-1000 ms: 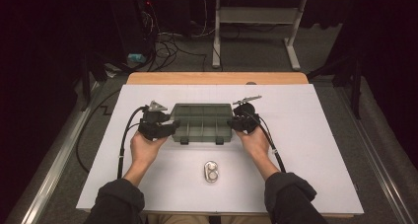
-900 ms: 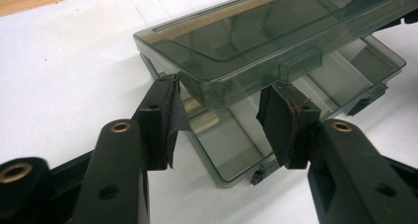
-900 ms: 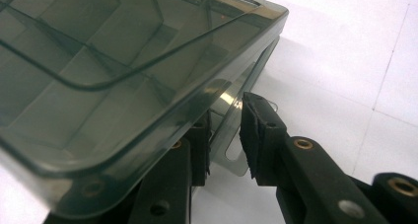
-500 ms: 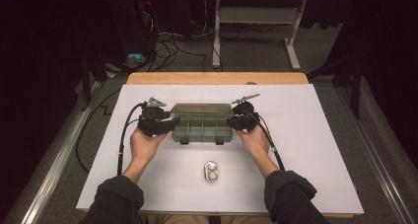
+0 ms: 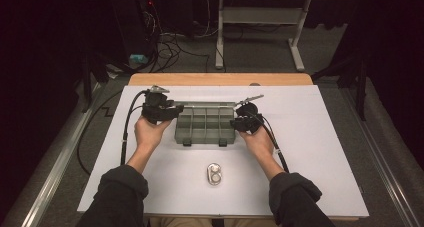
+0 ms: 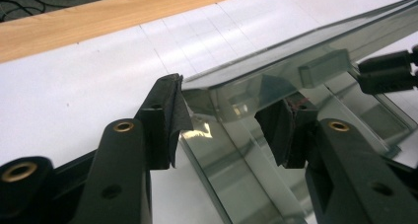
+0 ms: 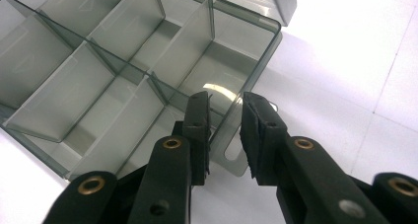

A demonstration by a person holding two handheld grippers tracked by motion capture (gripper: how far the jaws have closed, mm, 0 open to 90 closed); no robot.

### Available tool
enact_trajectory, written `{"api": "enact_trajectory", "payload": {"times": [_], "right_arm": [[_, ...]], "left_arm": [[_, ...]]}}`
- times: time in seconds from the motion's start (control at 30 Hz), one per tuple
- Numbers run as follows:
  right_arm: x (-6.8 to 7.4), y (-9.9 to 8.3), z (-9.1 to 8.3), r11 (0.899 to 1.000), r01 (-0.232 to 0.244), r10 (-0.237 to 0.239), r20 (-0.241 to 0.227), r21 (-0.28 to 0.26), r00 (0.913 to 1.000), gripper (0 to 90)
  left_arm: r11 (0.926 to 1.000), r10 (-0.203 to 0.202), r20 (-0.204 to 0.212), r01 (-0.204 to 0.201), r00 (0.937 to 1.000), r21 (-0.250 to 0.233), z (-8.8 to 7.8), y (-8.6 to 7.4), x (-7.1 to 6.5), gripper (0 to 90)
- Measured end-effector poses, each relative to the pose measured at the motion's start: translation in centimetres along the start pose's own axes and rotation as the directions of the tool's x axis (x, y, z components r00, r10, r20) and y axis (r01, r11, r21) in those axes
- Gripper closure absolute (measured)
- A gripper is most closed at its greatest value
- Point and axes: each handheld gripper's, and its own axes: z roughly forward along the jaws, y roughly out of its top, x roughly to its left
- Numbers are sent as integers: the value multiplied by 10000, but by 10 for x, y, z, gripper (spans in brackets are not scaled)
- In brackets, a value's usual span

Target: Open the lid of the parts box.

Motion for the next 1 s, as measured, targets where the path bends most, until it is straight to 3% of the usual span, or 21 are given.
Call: {"api": "enact_trajectory", "payload": {"times": [0.47,0.6,1.0], "right_arm": [[-1,1,0,9999,128,-128,-56,35,9999,737],[-1,1,0,9999,128,-128,-55,38,9999,737],[0,1,0,9997,225,-225,-16,63,9997,737]], "left_arm": [[9980,-634,-202,633,9978,-19,23,18,17,588],[9948,-1003,-242,999,9947,-198,30,17,22,622],[9854,-1633,-451,1652,9855,419,64,10,33,647]]}}
